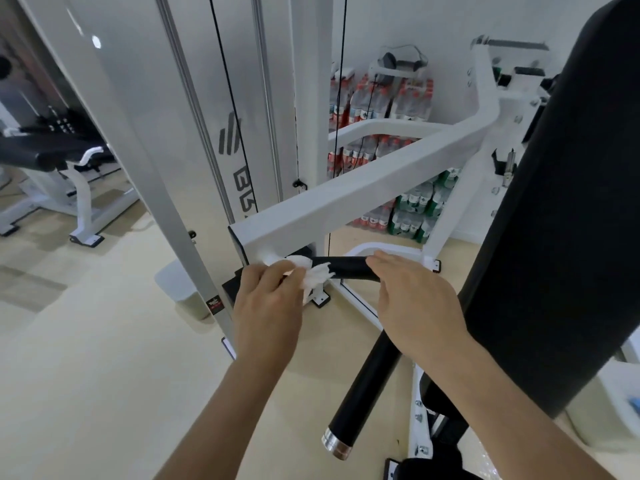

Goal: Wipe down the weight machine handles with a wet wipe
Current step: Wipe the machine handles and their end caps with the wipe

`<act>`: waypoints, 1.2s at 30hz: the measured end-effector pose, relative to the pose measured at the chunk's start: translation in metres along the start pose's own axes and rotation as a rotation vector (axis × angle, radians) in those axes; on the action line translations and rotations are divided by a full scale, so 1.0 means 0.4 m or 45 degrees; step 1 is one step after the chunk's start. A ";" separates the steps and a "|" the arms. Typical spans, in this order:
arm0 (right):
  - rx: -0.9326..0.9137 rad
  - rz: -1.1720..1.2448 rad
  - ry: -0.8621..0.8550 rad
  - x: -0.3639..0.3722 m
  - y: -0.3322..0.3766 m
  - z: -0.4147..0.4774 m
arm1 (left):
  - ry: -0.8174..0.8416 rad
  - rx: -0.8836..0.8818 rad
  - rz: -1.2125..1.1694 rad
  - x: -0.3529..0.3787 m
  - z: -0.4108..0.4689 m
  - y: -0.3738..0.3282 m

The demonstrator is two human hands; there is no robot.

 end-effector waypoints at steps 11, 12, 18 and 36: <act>-0.068 0.113 -0.084 -0.006 -0.022 -0.048 | 0.622 0.093 0.282 0.084 0.120 -0.046; -0.090 0.083 -0.065 -0.004 -0.019 -0.054 | 0.586 0.085 0.297 0.067 0.100 -0.047; -0.100 0.425 -0.149 -0.037 -0.028 -0.092 | 0.689 -0.233 -0.280 -0.008 -0.015 -0.052; 0.485 2.035 -0.250 -0.070 -0.035 -0.332 | 0.746 -0.964 -1.702 -0.261 -0.168 -0.126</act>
Point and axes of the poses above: each hand's wrist, its own z-axis towards the middle knuckle, its own x-axis out of the palm, y = z × x, the point moved 9 cm from there along z, towards the middle knuckle, and after that the axes turned 15 degrees about z, right-handed, at the moved point
